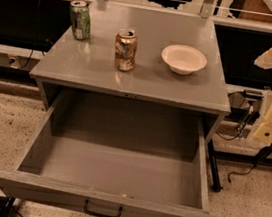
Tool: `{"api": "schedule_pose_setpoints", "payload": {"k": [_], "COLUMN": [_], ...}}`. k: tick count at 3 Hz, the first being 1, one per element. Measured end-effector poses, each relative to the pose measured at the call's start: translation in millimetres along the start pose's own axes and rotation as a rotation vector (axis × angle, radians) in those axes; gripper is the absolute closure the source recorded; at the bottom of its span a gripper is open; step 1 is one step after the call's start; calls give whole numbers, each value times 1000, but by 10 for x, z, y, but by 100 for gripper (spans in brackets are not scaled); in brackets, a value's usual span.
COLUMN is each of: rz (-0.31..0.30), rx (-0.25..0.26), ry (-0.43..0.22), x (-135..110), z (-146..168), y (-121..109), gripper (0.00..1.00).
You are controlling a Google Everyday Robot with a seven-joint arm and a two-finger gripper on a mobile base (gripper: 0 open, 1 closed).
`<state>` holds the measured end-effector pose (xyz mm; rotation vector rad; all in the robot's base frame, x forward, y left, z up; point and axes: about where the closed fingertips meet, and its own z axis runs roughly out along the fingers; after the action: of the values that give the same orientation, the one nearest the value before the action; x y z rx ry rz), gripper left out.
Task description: Place orange can into top drawer
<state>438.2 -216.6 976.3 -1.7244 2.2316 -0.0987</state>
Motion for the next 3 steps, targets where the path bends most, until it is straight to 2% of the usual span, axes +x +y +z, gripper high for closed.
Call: {"api": "schedule_pose_setpoints", "payload": {"k": [1, 2, 3], "rz": [0, 22, 54], "rx": [0, 75, 180], "ry": [0, -57, -175], "x": [0, -111, -404], "z": [0, 30, 65], "y": [0, -274, -914], "gripper": [0, 0, 0]}}
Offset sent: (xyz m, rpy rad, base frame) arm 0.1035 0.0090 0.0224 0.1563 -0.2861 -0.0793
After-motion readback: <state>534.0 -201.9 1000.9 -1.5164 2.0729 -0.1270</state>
